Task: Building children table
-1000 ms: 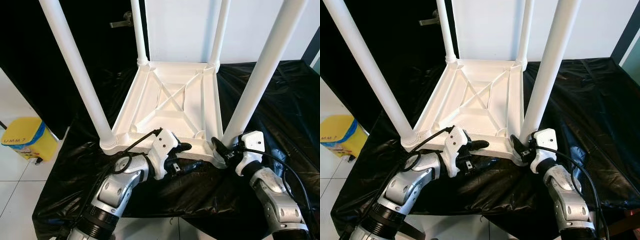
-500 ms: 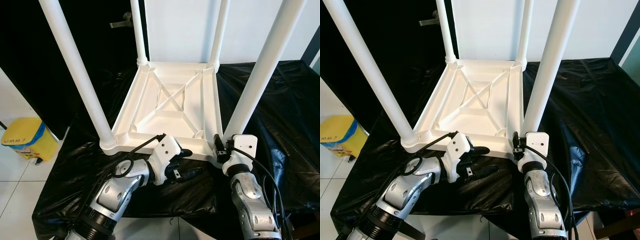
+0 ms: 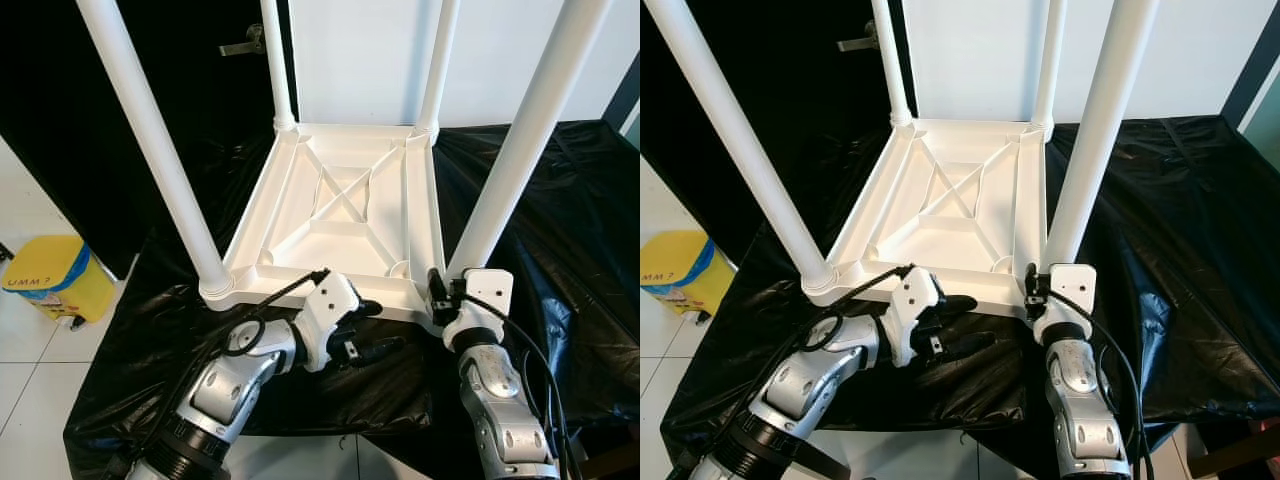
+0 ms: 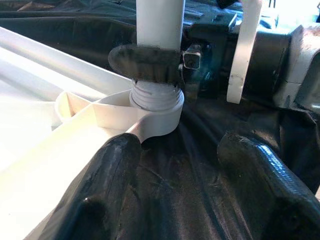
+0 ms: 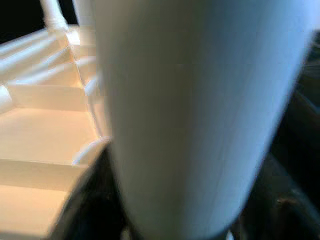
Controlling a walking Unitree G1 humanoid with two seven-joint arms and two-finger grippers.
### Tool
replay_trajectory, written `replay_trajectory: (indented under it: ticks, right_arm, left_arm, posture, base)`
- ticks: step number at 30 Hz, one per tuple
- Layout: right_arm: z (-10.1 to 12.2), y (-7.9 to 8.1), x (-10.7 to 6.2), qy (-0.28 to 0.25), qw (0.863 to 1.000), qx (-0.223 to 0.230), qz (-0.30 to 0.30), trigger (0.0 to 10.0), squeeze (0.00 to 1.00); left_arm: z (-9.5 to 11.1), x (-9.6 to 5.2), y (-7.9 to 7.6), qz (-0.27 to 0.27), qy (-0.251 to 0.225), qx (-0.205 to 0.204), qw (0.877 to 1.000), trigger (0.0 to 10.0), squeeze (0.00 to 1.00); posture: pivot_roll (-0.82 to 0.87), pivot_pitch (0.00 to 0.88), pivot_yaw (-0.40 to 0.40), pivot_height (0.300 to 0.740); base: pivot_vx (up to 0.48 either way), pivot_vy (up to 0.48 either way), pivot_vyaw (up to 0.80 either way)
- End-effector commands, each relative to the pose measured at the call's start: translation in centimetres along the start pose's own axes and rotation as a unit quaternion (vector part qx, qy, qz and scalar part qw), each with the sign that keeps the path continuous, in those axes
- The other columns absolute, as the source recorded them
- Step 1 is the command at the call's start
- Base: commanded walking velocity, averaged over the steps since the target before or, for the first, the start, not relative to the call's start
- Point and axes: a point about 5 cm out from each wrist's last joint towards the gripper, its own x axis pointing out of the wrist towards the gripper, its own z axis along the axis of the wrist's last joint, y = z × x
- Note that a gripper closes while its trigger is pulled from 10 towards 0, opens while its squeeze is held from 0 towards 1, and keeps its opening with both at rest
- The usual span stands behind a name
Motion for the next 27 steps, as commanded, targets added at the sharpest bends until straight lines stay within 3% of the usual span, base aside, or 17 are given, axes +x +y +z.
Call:
replay_trajectory:
  ticks: [1,8,9,11,13,16,18,22,25,27]
  right_arm:
    - [-1.2,-0.6,-0.3,0.03,0.999,-0.003,-0.016,10.0,1.0]
    - [-0.1,-1.2,0.0,-0.011,0.997,0.008,0.071,10.0,1.0]
    - [0.2,-1.8,0.1,-0.016,0.994,0.003,0.108,10.0,0.0]
    - [0.4,-2.5,0.1,-0.016,0.991,0.0,0.136,10.0,0.0]
    - [0.6,-3.3,-0.1,-0.012,0.979,-0.012,0.204,10.0,0.0]
    - [0.7,-3.5,-0.2,-0.008,0.971,-0.02,0.237,10.0,0.0]
    - [0.7,-3.9,-0.1,0.003,0.958,-0.035,0.283,10.0,0.0]
    - [0.8,-4.2,0.4,0.012,0.948,-0.052,0.314,10.0,0.0]
    - [0.6,-4.1,0.9,0.033,0.927,-0.073,0.367,10.0,0.0]
    - [0.5,-4.0,1.1,0.037,0.923,-0.079,0.375,10.0,0.0]
  left_arm:
    - [0.1,-0.1,-0.2,-0.018,0.002,0.002,1.0,10.0,0.0]
    - [0.0,-0.1,-0.1,-0.009,0.002,0.003,1.0,10.0,0.0]
    - [0.0,-0.1,-0.1,-0.01,0.003,0.003,1.0,10.0,0.0]
    - [0.0,-0.1,-0.1,-0.011,0.003,0.003,1.0,10.0,0.0]
    - [0.0,0.0,0.0,-0.011,0.002,0.003,1.0,10.0,0.0]
    - [0.0,0.0,0.0,-0.011,0.002,0.003,1.0,10.0,0.0]
    - [0.0,0.1,0.0,-0.012,0.002,0.004,1.0,10.0,0.0]
    - [0.1,0.1,0.1,-0.012,0.002,0.004,1.0,10.0,0.0]
    - [0.1,0.0,0.2,-0.01,0.001,0.005,1.0,10.0,0.0]
    - [0.1,0.0,0.3,-0.01,0.001,0.006,1.0,10.0,0.0]
  posture:
    - [-0.18,0.013,0.047,0.74]
    - [-0.18,0.013,0.056,0.74]
    - [-0.18,0.011,0.057,0.74]
    - [-0.19,0.006,0.057,0.74]
    - [-0.19,0.002,0.059,0.74]
    - [-0.19,0.002,0.059,0.74]
    - [-0.19,0.0,0.059,0.74]
    - [-0.18,0.0,0.058,0.74]
    - [-0.18,0.0,0.055,0.74]
    - [-0.18,0.0,0.05,0.74]
  base:
    - [0.0,0.0,0.0]
    - [0.0,0.0,0.0]
    - [0.0,0.0,0.0]
    - [0.0,0.0,0.0]
    - [0.0,0.0,0.0]
    - [0.0,0.0,0.0]
    - [0.0,0.0,0.0]
    - [0.0,0.0,0.0]
    - [0.0,0.0,0.0]
    - [0.0,0.0,0.0]
